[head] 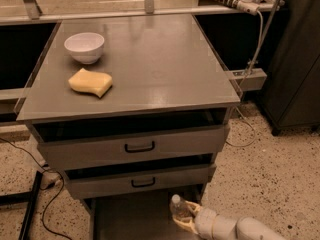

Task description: Place water bottle into bottom drawer

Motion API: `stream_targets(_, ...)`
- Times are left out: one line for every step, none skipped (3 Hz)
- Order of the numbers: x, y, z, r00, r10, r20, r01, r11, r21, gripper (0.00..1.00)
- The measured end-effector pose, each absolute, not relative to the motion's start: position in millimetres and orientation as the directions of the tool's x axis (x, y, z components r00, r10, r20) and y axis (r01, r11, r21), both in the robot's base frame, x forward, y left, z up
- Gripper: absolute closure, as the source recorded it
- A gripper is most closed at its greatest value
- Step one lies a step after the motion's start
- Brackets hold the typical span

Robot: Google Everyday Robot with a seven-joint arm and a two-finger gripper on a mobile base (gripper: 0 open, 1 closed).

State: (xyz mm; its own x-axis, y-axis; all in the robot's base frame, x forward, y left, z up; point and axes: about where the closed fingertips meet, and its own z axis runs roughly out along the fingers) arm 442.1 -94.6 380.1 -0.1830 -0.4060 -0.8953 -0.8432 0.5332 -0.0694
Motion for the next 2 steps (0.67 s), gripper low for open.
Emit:
stream_targets(437.6,-84.8,367.5,-0.183,-0.347,-0.920,-0.879,0.477,-0.005,1.00)
stream_targets(437.6,-84.8,367.5,-0.183,-0.347,-0.920,-0.879,0.477,-0.005,1.00)
